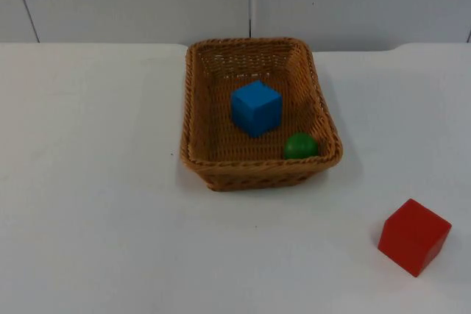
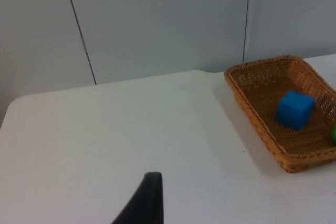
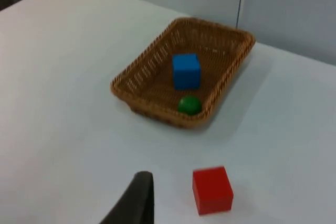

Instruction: Place all geometric objects except the red cube into the basket.

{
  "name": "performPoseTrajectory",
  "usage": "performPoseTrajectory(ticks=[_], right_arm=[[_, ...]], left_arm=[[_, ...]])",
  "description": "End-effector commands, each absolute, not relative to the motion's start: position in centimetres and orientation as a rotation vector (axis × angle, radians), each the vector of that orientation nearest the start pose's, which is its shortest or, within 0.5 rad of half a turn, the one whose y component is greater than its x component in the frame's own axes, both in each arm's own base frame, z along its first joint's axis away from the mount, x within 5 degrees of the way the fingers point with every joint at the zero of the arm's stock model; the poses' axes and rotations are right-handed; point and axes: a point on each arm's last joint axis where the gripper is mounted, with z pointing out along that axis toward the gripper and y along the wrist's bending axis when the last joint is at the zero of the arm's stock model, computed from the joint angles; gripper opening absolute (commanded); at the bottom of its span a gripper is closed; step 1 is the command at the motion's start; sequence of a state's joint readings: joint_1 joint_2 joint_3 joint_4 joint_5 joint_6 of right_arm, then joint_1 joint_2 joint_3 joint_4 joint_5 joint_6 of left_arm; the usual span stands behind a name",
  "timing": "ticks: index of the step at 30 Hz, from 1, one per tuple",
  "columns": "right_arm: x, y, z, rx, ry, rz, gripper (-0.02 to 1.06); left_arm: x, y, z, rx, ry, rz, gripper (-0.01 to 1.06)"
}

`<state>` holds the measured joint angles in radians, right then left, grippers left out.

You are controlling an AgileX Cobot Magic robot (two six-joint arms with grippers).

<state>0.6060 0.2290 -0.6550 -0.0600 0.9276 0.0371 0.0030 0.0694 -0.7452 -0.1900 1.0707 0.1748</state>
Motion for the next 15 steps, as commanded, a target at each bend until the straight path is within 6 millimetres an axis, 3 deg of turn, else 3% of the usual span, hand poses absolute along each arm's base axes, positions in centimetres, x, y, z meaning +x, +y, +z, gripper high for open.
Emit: performPoseTrajectory(ticks=[1,8,15], right_arm=[[1.0,0.2,31.3,-0.571,1.935,0.337,1.05],[-1.1,-1.2,29.6,-0.566,1.939,0.351,1.05],[-1.1,-1.1,28.3,-0.637,2.017,0.320,1.05]], left_arm=[[-3.9,-1.6,33.9,0.185,1.824,-0.096,1.05],[-4.3,-1.2,33.5,0.147,1.855,-0.076,1.05],[-1.4,-0.7,29.1,0.098,2.019,-0.044,1.05]])
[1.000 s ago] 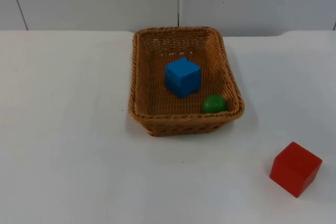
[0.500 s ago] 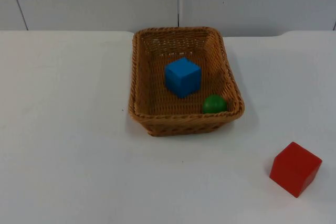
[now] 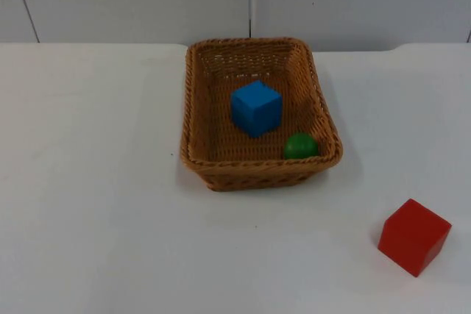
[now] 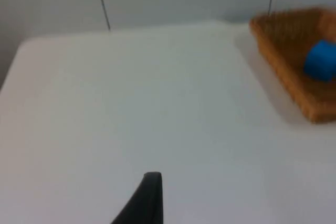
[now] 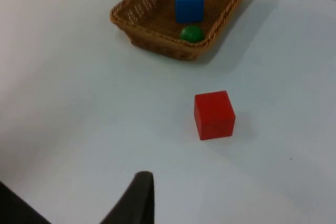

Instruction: Place all geometric objects except the red cube into the basket.

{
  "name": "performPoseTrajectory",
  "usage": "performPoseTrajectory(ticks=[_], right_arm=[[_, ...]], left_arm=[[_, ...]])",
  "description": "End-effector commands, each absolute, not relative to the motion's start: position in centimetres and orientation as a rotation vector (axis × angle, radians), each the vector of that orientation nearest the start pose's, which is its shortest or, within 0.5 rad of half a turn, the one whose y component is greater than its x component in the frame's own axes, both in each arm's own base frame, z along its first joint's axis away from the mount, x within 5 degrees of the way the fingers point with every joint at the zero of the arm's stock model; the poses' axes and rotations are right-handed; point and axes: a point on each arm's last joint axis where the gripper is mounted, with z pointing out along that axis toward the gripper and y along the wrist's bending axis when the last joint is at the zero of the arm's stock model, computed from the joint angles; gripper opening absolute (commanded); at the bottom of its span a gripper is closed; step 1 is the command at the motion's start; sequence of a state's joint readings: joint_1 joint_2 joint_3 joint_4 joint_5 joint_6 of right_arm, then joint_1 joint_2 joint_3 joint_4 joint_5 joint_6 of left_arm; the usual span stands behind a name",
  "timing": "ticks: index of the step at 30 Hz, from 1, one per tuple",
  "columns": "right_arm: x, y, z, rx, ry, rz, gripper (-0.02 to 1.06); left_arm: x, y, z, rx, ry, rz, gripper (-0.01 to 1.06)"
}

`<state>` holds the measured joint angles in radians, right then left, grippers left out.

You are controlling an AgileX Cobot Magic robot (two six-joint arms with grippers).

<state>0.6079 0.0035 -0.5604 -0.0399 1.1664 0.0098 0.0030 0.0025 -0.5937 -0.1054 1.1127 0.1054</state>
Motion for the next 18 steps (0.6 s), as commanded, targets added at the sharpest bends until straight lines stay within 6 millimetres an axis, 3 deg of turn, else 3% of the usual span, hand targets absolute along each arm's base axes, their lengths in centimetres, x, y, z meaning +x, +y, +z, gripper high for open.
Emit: performPoseTrajectory(ticks=[1,2,18], right_arm=[[-1.08,-1.08,28.36,-0.641,2.004,0.326,1.05],[-1.05,-1.02,28.39,-0.640,1.998,0.332,1.05],[-0.50,-0.59,28.00,-0.636,1.965,0.341,1.05]], left_arm=[[-0.99,-0.67,28.13,0.090,2.056,-0.041,1.05],[-0.52,-0.62,27.46,0.076,2.064,-0.042,1.05],[-0.48,-0.52,27.43,0.063,2.064,-0.035,1.05]])
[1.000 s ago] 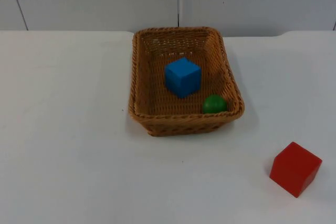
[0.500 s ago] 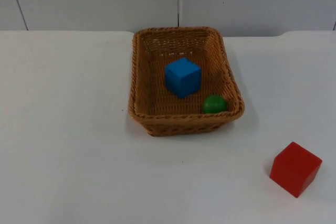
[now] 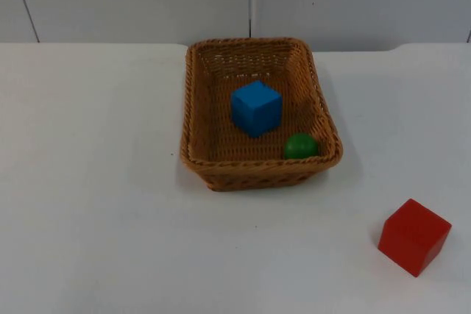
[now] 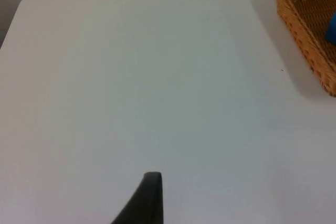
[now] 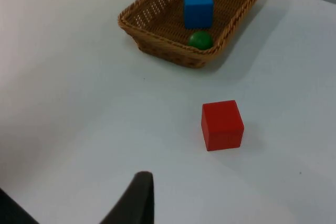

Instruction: Place all geometric objects except the red cube into the basket.

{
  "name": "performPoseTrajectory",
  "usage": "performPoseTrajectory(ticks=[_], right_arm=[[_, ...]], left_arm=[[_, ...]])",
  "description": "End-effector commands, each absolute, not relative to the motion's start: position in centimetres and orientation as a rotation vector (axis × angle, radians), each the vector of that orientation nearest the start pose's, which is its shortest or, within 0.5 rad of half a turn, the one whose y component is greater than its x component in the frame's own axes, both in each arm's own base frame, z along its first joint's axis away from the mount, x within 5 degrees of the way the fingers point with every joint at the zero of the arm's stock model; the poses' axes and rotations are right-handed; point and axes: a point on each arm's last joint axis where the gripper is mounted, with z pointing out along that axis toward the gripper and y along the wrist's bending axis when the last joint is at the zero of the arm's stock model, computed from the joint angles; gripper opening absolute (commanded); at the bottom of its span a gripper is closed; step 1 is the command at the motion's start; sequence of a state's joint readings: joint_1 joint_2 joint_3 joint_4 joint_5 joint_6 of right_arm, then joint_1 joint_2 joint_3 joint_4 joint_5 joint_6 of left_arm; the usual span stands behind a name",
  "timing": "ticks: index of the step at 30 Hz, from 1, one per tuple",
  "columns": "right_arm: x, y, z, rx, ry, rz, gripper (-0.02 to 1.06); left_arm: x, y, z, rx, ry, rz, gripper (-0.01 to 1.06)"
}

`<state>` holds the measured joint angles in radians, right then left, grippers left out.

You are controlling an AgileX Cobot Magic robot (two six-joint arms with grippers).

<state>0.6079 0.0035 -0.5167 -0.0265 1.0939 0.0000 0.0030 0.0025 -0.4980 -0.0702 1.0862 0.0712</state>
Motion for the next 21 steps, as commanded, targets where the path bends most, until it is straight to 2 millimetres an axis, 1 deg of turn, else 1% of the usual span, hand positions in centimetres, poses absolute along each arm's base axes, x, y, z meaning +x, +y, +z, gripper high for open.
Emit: performPoseTrajectory(ticks=[1,21], right_arm=[[-0.50,-0.59,28.00,-0.636,1.965,0.341,1.05],[-0.52,-0.56,28.01,-0.633,1.964,0.345,1.05]], left_arm=[[-0.48,-0.52,27.43,0.063,2.064,-0.035,1.05],[-0.48,-0.52,27.43,0.063,2.064,-0.035,1.05]])
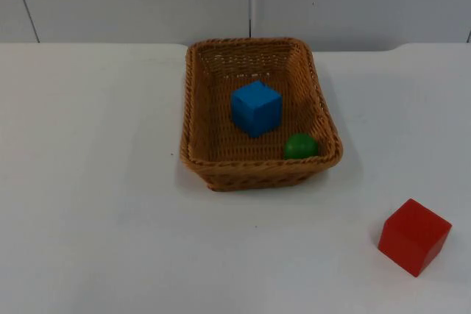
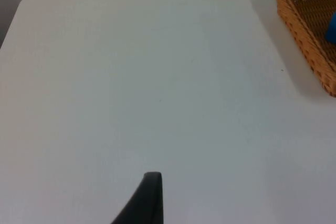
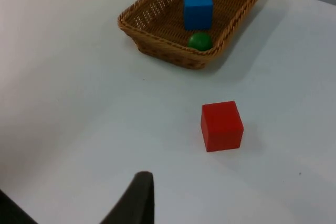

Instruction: Place all geometric objects except the red cube into the basket.

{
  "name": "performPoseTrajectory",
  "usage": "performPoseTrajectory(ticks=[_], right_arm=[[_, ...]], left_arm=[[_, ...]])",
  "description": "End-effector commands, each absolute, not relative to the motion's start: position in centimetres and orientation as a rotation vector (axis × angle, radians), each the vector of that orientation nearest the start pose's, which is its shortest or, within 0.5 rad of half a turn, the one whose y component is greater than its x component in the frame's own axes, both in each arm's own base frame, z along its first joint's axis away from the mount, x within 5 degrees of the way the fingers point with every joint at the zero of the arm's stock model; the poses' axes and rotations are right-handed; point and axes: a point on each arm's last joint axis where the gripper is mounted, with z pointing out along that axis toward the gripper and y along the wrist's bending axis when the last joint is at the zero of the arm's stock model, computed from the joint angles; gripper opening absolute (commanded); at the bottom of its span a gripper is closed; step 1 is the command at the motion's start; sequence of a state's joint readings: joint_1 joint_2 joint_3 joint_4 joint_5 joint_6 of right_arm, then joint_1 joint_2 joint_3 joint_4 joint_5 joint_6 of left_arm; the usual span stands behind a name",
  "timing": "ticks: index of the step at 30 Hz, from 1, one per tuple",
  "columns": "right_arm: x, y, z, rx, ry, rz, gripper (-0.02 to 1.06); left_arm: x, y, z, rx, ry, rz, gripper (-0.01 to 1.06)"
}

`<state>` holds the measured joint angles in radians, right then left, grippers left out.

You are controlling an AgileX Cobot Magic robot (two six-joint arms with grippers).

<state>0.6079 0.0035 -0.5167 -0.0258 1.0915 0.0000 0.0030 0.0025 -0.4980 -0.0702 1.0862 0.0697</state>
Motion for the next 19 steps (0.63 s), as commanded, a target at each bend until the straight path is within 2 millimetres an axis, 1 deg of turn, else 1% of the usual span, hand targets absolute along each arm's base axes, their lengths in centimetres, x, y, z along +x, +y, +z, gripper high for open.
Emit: performPoseTrajectory(ticks=[1,4,7,8,14,15,19], right_arm=[[-0.52,-0.55,28.01,-0.623,1.967,0.338,1.05],[-0.54,-0.53,28.01,-0.584,1.976,0.315,1.05],[-0.60,-0.46,28.01,-0.463,2.002,0.240,1.05],[-0.60,-0.46,28.01,-0.463,2.002,0.240,1.05],[-0.70,-0.29,28.01,-0.194,2.038,0.075,1.05],[-0.70,-0.29,28.01,-0.194,2.038,0.075,1.05],[-0.73,-0.21,28.01,-0.085,2.044,0.009,1.05]], left_arm=[[-0.48,-0.52,27.43,0.063,2.064,-0.035,1.05],[-0.48,-0.52,27.43,0.063,2.064,-0.035,1.05],[-0.48,-0.52,27.43,0.063,2.064,-0.035,1.05],[-0.48,-0.52,27.43,0.063,2.064,-0.035,1.05],[-0.48,-0.52,27.43,0.063,2.064,-0.035,1.05],[-0.48,-0.52,27.43,0.063,2.064,-0.035,1.05],[-0.48,-0.52,27.43,0.063,2.064,-0.035,1.05]])
